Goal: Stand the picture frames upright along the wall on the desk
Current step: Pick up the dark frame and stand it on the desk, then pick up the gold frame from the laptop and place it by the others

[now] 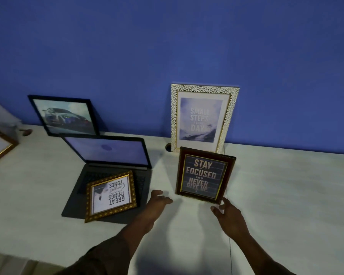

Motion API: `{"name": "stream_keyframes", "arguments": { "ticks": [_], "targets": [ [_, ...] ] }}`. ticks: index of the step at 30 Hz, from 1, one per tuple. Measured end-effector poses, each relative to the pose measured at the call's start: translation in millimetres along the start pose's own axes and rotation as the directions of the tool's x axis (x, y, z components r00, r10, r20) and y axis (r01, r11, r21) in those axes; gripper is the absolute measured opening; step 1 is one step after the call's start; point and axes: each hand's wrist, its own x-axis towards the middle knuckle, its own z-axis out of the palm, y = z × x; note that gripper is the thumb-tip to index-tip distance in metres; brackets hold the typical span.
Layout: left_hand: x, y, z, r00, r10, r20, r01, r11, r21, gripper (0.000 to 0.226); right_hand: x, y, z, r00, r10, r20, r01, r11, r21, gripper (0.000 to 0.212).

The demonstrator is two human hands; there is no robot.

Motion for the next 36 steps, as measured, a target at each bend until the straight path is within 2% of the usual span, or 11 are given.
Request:
{"name": "stream_keyframes", "arguments": {
  "ticks": [3, 6, 10, 13, 17, 22, 27, 32, 36],
  "targets": [
    [-10.5, -6.4, -16.3, 0.999, 0.045, 0.004, -0.045, 0.999, -0.008, 0.052, -12.5, -9.9, 12.4, 1.000, 0.031, 0.002, -0.031, 0.999, -0.030, 0.056],
    [-9.0, -12.9, -33.0, 0.997, 0.074, 0.030, -0.074, 0.997, -0.020, 0.054, -26.5, -26.3, 24.2, 1.000, -0.005, -0.002, 0.005, 0.998, -0.063, 0.052],
    [-20.3, -16.5, -59.9, 0.990, 0.128, 0.051, -0.125, 0.991, -0.056, 0.053, -44.5, -52.5, 41.9, 0.999, -0.041, 0.024, 0.043, 0.995, -0.087, 0.064],
    [-31.2, -24.1, -95.3, 0.984, 0.171, 0.049, -0.169, 0.984, -0.053, 0.052, -54.4, -76.8, 65.9, 0.999, -0.039, 0.037, 0.042, 0.995, -0.088, 0.068],
    [-49.6, -39.8, -162.6, 0.965, 0.261, -0.010, -0.261, 0.964, -0.055, 0.039, -67.0, -126.1, 109.3, 0.995, -0.075, 0.063, 0.082, 0.990, -0.116, 0.067],
    [-56.4, -74.1, -260.2, 0.969, 0.224, -0.108, -0.237, 0.963, -0.125, 0.045, -80.6, -194.1, 168.9, 0.979, -0.158, 0.127, 0.170, 0.981, -0.093, 0.063],
    [-59.2, -100.1, -321.7, 0.966, 0.198, -0.164, -0.226, 0.959, -0.172, 0.045, -81.1, -238.6, 196.5, 0.963, -0.211, 0.166, 0.228, 0.969, -0.092, 0.050],
    [-60.8, -107.0, -338.4, 0.969, 0.160, -0.188, -0.201, 0.953, -0.227, 0.065, -65.3, -255.7, 208.8, 0.954, -0.246, 0.174, 0.271, 0.952, -0.139, 0.046],
    [-58.0, -108.8, -327.2, 0.974, 0.120, -0.193, -0.166, 0.956, -0.244, 0.067, -42.9, -252.7, 209.2, 0.953, -0.251, 0.170, 0.279, 0.944, -0.174, 0.043]
  ]
}}
